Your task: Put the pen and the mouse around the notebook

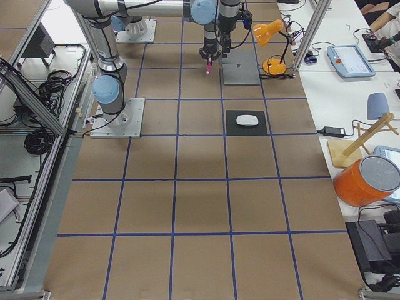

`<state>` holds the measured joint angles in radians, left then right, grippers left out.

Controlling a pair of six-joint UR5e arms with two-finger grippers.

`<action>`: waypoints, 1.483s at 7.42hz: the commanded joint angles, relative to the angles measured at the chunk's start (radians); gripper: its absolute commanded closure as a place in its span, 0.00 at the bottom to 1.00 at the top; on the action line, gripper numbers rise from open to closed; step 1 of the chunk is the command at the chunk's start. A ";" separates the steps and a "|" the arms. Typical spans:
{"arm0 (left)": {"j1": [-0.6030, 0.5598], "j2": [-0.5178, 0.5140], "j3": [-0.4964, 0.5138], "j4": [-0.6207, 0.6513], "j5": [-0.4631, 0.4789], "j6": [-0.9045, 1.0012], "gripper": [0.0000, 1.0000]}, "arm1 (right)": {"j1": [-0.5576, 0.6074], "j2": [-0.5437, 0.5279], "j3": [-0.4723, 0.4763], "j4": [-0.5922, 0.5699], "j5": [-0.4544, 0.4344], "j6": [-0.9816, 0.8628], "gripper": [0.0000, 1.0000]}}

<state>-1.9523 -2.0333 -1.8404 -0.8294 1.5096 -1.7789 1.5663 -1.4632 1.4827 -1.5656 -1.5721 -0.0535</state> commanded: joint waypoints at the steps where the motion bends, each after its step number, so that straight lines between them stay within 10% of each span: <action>1: 0.009 0.016 0.009 -0.013 0.001 0.092 0.02 | 0.000 0.001 0.001 -0.001 0.000 0.000 0.00; 11: 0.370 0.286 0.085 -0.409 0.112 1.655 0.00 | 0.000 0.001 0.001 -0.001 0.000 0.003 0.00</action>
<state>-1.6339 -1.8016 -1.7797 -1.1342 1.6195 -0.3018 1.5654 -1.4613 1.4834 -1.5662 -1.5731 -0.0510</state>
